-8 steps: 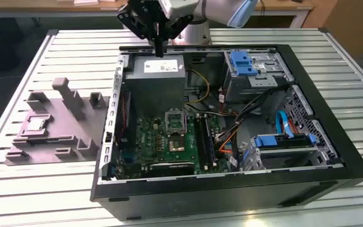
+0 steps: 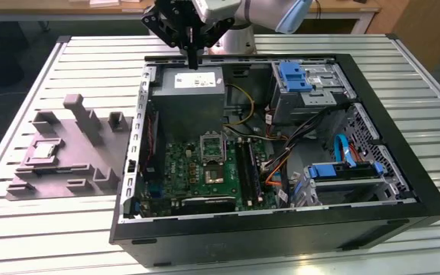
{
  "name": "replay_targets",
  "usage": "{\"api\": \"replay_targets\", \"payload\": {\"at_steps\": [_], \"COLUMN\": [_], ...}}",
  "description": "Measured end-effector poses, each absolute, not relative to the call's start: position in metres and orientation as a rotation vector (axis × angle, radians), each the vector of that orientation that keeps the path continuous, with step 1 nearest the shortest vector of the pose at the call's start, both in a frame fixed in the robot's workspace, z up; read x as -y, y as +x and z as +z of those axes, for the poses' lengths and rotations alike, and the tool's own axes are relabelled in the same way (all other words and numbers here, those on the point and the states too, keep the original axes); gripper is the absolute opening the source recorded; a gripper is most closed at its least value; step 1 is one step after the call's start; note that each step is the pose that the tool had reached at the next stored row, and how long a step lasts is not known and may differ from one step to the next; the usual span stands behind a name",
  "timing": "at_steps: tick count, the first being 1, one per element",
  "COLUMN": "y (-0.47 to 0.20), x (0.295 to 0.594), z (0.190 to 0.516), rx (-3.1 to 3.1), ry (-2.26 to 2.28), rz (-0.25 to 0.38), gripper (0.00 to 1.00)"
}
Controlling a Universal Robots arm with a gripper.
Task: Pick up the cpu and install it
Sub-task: 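Reach for the cpu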
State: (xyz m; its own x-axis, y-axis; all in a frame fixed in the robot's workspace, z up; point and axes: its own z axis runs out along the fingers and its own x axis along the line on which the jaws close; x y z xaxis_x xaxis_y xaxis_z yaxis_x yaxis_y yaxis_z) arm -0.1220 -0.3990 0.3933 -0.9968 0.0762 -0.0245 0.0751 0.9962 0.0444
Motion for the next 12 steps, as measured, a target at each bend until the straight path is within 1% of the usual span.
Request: {"api": "replay_targets", "payload": {"at_steps": [12], "y": [-0.131], "x": [0.3989], "z": [0.3933], "rx": [-3.112], "ry": [0.118], "rz": [0.068], "gripper": [0.11]}}
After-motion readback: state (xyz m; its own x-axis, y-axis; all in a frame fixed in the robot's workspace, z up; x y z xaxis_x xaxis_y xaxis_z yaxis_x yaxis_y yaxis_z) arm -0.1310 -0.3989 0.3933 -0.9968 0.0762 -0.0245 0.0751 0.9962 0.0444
